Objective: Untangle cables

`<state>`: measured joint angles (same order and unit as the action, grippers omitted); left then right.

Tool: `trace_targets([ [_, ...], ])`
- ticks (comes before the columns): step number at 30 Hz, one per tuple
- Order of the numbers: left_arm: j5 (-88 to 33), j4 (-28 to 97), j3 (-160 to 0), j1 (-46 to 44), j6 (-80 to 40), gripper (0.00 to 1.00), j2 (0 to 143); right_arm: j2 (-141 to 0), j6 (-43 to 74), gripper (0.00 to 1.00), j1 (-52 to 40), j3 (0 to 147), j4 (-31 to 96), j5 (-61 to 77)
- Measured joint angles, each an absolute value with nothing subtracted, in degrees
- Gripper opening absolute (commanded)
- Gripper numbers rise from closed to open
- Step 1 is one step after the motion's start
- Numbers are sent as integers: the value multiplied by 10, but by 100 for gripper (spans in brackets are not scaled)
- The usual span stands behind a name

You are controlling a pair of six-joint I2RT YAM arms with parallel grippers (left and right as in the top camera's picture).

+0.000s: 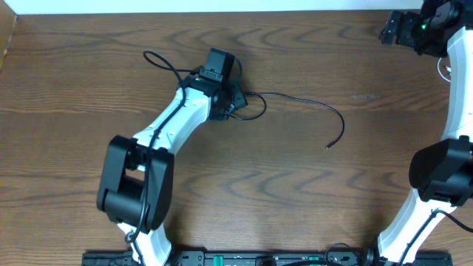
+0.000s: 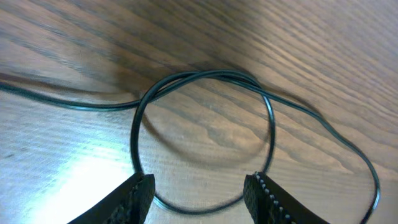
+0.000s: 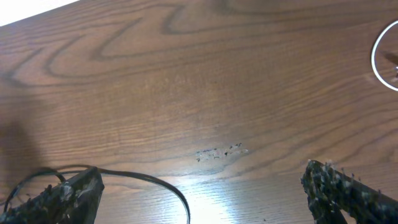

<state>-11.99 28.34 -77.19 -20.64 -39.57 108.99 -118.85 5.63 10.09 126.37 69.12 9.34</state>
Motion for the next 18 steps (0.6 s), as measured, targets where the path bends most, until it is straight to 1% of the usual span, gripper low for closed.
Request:
trace_targets([
  [6, -108, 309, -771, -207, -390, 52, 1083, -1188, 56, 99, 101, 1235, 679, 93],
  [18, -103, 294, -762, -209, -405, 49, 1123, -1188, 56, 99, 101, 1211, 677, 93],
])
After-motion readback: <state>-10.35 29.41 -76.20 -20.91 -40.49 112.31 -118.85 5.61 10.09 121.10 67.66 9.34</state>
